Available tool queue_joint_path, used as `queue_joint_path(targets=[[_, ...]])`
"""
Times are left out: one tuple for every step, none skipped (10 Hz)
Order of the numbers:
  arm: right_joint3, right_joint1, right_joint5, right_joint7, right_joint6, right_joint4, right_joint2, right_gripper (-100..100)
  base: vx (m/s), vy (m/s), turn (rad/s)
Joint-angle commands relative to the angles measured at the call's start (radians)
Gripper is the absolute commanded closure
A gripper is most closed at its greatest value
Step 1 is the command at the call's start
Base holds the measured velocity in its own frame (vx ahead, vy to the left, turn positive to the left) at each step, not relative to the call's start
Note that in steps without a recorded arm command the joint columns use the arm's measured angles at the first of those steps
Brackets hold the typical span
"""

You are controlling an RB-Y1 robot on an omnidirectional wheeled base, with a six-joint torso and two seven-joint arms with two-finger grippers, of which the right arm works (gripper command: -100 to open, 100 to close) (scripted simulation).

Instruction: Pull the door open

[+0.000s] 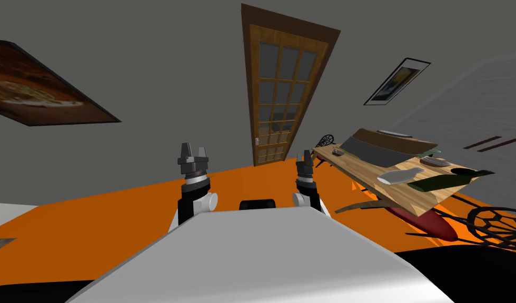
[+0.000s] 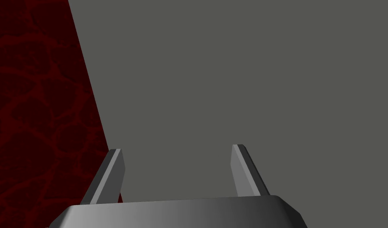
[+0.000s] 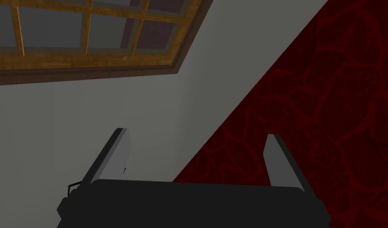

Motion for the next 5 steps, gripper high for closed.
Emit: queue_joint_path(targets=[[0.0, -0.006, 0.004, 0.029, -0.007, 0.029, -0.007, -100, 0.106, 0.034, 0.013], [0.001, -0.008, 0.006, 0.045, -0.011, 0.045, -0.011, -100, 0.097, 0.038, 0.02], [0.002, -0.011, 0.008, 0.063, -0.015, 0.062, -0.015, -100, 0.09, 0.039, 0.021], [0.002, -0.014, 0.011, 0.082, -0.019, 0.079, -0.018, -100, 0.104, 0.051, 0.025], [0.003, -0.017, 0.013, 0.1, -0.023, 0.097, -0.022, -100, 0.103, 0.055, 0.021]])
